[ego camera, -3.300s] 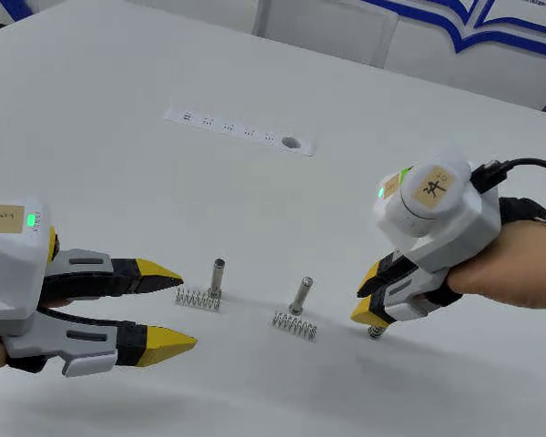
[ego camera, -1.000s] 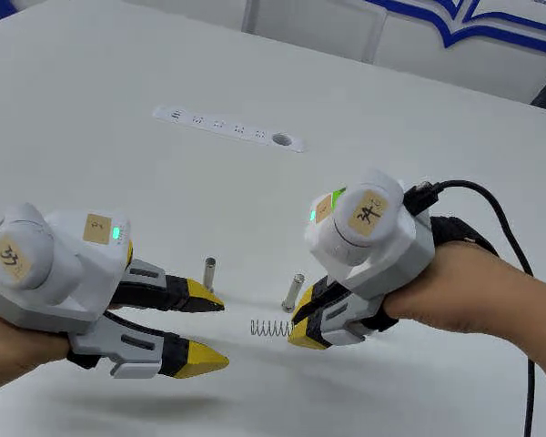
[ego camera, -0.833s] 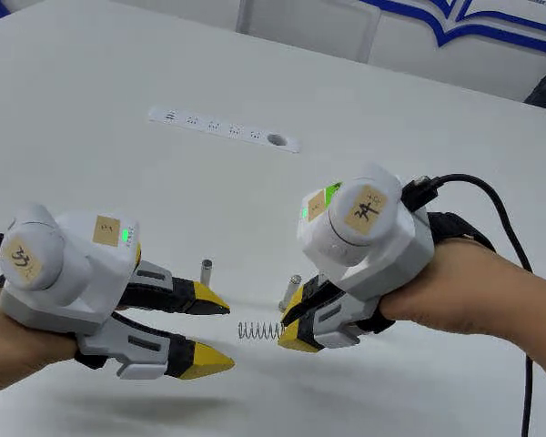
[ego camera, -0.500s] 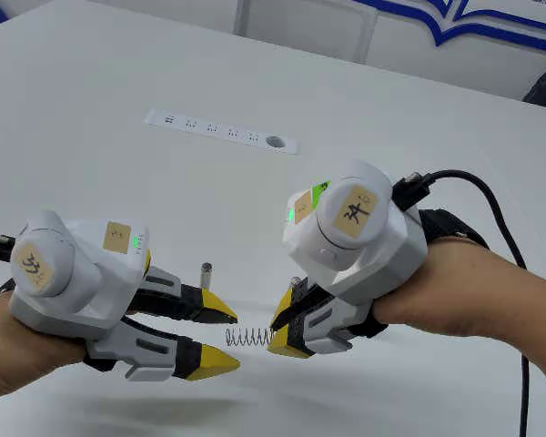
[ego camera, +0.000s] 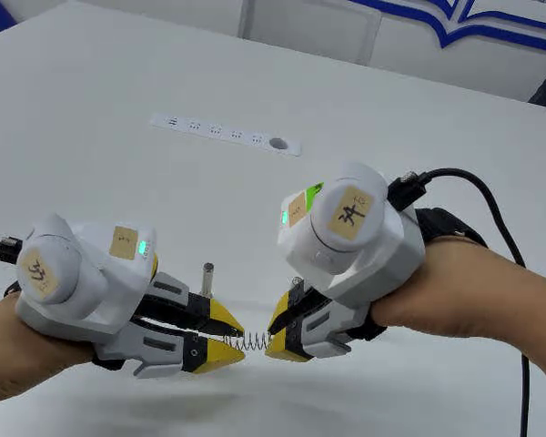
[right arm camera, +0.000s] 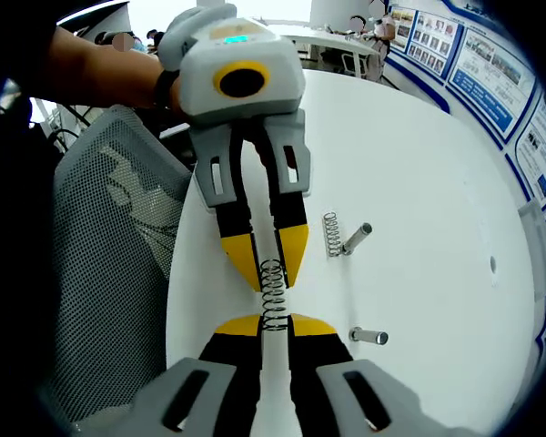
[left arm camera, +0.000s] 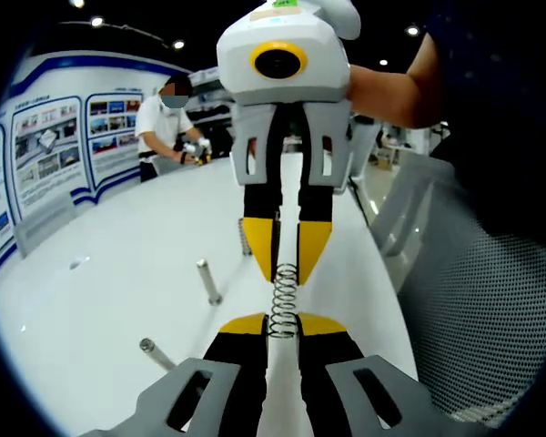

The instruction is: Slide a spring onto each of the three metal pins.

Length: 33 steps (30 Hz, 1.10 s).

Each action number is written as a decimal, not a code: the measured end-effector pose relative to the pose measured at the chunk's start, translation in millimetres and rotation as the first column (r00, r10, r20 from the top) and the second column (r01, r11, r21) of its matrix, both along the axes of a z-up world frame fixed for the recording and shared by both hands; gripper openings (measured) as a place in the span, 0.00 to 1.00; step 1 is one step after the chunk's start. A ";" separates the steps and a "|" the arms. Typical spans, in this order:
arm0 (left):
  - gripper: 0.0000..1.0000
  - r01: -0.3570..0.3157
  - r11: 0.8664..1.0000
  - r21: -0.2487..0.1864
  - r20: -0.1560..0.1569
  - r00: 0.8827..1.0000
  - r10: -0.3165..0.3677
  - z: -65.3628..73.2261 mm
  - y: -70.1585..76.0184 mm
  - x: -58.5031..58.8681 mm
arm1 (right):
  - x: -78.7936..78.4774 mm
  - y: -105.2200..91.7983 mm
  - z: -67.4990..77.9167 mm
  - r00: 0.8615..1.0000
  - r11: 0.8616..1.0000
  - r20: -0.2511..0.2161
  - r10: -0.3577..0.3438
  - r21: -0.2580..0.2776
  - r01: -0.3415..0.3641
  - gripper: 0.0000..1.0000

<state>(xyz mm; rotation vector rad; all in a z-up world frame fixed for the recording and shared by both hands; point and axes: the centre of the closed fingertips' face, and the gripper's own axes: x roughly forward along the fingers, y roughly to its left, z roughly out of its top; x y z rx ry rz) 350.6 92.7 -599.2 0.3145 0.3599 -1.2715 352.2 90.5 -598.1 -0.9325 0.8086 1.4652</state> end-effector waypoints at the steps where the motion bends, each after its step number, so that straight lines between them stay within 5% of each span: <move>1: 0.12 0.000 1.000 0.002 0.001 1.000 0.000 -0.2 0.2 -0.1 | 0.0 0.4 0.5 1.000 1.000 0.001 0.001 0.002 -0.001 0.11; 19: 0.10 0.015 0.999 -0.034 0.047 0.999 -0.013 14.0 -2.3 -1.2 | -1.1 -0.7 0.0 1.000 1.000 -0.001 0.005 0.004 -0.005 0.14; 33: 0.10 0.020 0.999 -0.039 0.030 0.999 -0.019 9.4 -2.7 -0.7 | -3.7 10.3 19.8 1.000 0.999 0.021 0.000 0.050 -0.001 0.12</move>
